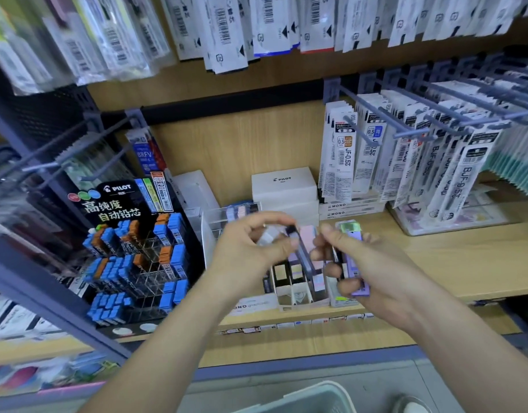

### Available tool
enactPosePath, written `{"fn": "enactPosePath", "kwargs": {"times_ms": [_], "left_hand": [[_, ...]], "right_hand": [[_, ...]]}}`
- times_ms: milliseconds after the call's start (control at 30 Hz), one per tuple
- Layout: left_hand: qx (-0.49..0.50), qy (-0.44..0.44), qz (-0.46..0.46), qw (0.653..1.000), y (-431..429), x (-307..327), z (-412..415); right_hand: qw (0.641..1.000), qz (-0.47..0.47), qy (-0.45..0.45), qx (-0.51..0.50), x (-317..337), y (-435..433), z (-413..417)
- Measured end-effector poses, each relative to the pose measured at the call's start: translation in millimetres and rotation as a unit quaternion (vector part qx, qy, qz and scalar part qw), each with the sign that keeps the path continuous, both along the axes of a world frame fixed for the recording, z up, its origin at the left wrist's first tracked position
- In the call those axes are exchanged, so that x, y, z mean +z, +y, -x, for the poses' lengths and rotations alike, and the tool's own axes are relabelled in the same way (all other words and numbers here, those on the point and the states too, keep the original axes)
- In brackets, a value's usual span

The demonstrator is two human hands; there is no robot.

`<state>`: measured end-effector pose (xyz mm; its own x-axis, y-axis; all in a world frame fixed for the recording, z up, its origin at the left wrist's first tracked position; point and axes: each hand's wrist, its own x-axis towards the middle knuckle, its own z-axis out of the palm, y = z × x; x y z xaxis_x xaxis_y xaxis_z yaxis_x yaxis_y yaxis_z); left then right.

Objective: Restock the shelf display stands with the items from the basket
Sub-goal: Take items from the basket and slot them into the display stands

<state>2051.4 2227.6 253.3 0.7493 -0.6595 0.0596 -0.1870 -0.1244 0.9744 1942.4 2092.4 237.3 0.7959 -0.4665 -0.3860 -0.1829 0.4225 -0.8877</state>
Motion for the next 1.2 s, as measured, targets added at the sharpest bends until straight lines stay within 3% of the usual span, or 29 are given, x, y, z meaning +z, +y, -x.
{"fn": "enactPosePath", "kwargs": {"times_ms": [167,467,833,1100,1200], "left_hand": [[0.133,-0.064,0.001,0.989,7.6,-2.4,-63.5],[0.165,-0.111,-0.063,0.978,0.7,-30.1,-94.4],[0.038,-0.140,-0.210,0.967,19.7,-63.3,-88.8],[0.023,-0.140,-0.215,0.966,20.9,-69.6,-83.0],[0.010,-0.180,-0.237,0.955,18.3,-74.7,-77.3]], "right_hand": [[0.993,-0.103,-0.016,-0.058,6.1,-5.8,-9.2],[0.992,-0.111,-0.024,-0.046,4.1,-2.8,-21.7],[0.996,-0.085,-0.014,-0.026,5.6,11.3,-26.9],[0.998,-0.068,-0.006,-0.002,4.3,13.2,-25.3],[0.998,-0.066,-0.009,-0.001,4.7,12.7,-24.4]]}}
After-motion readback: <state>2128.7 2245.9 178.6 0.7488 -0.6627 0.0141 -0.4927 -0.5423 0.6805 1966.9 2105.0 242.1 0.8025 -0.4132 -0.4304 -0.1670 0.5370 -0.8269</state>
